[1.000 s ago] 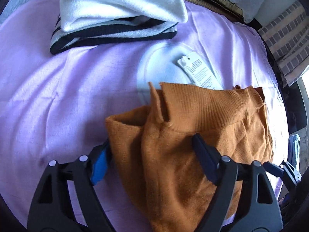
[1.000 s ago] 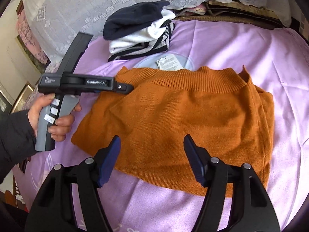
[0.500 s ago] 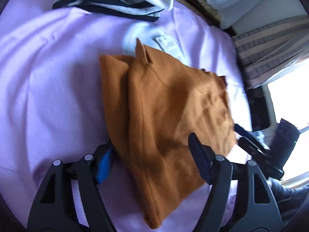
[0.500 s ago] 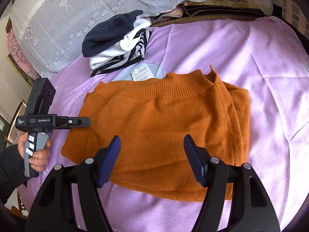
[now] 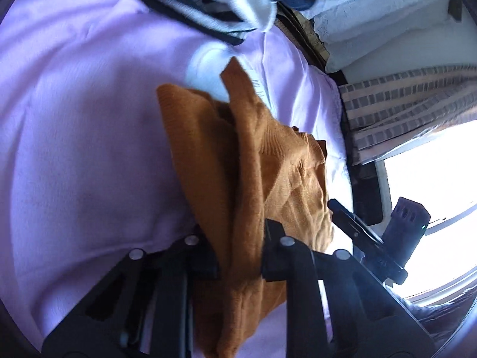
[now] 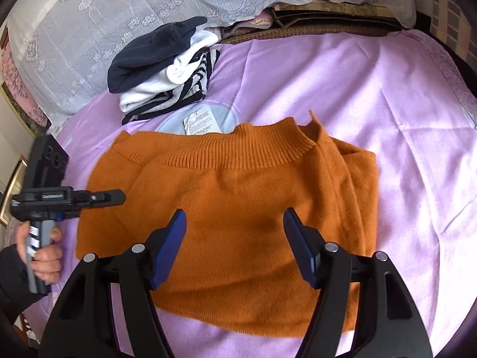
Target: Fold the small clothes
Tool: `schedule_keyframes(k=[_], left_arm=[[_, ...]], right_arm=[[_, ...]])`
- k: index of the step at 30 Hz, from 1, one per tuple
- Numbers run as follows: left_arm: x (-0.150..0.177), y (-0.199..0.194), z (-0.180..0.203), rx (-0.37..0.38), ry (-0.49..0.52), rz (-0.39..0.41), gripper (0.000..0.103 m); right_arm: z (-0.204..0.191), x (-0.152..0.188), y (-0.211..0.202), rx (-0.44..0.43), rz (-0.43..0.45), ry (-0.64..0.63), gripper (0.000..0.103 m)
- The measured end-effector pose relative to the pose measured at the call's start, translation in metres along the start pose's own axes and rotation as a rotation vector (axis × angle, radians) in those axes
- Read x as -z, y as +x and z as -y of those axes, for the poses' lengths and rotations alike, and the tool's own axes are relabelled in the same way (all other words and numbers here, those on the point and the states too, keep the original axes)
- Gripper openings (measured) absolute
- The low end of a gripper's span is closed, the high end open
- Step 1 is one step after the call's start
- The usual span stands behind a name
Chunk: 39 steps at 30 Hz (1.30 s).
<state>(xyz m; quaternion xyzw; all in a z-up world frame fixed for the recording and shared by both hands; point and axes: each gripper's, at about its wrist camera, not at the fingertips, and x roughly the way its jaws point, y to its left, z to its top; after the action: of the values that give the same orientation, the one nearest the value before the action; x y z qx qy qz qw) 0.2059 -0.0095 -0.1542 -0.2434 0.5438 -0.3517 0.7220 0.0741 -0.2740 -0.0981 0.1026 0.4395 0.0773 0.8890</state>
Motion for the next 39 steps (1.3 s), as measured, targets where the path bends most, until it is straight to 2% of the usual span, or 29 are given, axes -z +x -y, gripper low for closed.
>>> schedule_keyframes(k=[1, 4, 6, 7, 10, 12, 15, 19, 23, 26, 27, 30, 32, 34, 36, 37, 39], left_arm=[[-0.001, -0.002, 0.011, -0.024, 0.018, 0.004, 0.017], [-0.006, -0.009, 0.031, -0.063, 0.050, 0.005, 0.015], [-0.009, -0.013, 0.053, -0.088, 0.076, 0.005, 0.015], [-0.010, -0.014, 0.067, -0.097, 0.093, 0.003, 0.014], [-0.012, -0.014, 0.099, -0.125, 0.134, 0.003, 0.014], [-0.013, -0.008, 0.122, -0.153, 0.156, 0.001, 0.014], [-0.013, 0.009, 0.152, -0.203, 0.181, -0.008, 0.014], [-0.005, 0.053, 0.192, -0.256, 0.230, -0.041, 0.014], [0.015, 0.115, 0.221, -0.301, 0.264, -0.086, 0.014], [0.027, 0.151, 0.227, -0.345, 0.253, -0.081, 0.014], [0.031, 0.163, 0.229, -0.380, 0.254, -0.065, 0.015], [0.045, 0.167, 0.233, -0.432, 0.215, 0.010, 0.026], [0.053, 0.158, 0.240, -0.427, 0.198, 0.053, 0.048], [0.061, 0.147, 0.249, -0.446, 0.208, 0.088, 0.065], [0.073, 0.135, 0.256, -0.490, 0.242, 0.105, 0.067], [0.076, 0.132, 0.255, -0.494, 0.244, 0.102, 0.067], [0.083, 0.122, 0.250, -0.520, 0.226, 0.095, 0.066]], right_arm=[[-0.004, 0.000, 0.006, 0.009, -0.008, -0.018, 0.068], [-0.016, 0.008, 0.038, 0.133, -0.099, -0.154, 0.068], [-0.022, 0.015, 0.041, 0.165, -0.051, -0.223, 0.070], [-0.021, 0.016, 0.041, 0.161, -0.045, -0.217, 0.070], [-0.007, 0.011, 0.033, 0.074, -0.041, -0.140, 0.070], [0.014, 0.008, 0.015, -0.040, -0.022, -0.014, 0.070], [0.051, 0.013, -0.017, -0.121, 0.011, 0.158, 0.070], [0.094, 0.026, -0.041, -0.176, 0.002, 0.284, 0.070], [0.141, 0.041, -0.062, -0.210, 0.000, 0.395, 0.070], [0.172, 0.049, -0.074, -0.241, -0.008, 0.439, 0.070], [0.182, 0.051, -0.079, -0.264, -0.008, 0.462, 0.070], [0.203, 0.051, -0.081, -0.376, -0.028, 0.531, 0.071], [0.207, 0.044, -0.075, -0.457, -0.041, 0.564, 0.071], [0.204, 0.035, -0.063, -0.574, -0.060, 0.620, 0.071], [0.193, 0.024, -0.045, -0.690, -0.106, 0.674, 0.071], [0.186, 0.020, -0.034, -0.712, -0.153, 0.688, 0.071], [0.180, 0.013, -0.017, -0.664, -0.197, 0.722, 0.071]])
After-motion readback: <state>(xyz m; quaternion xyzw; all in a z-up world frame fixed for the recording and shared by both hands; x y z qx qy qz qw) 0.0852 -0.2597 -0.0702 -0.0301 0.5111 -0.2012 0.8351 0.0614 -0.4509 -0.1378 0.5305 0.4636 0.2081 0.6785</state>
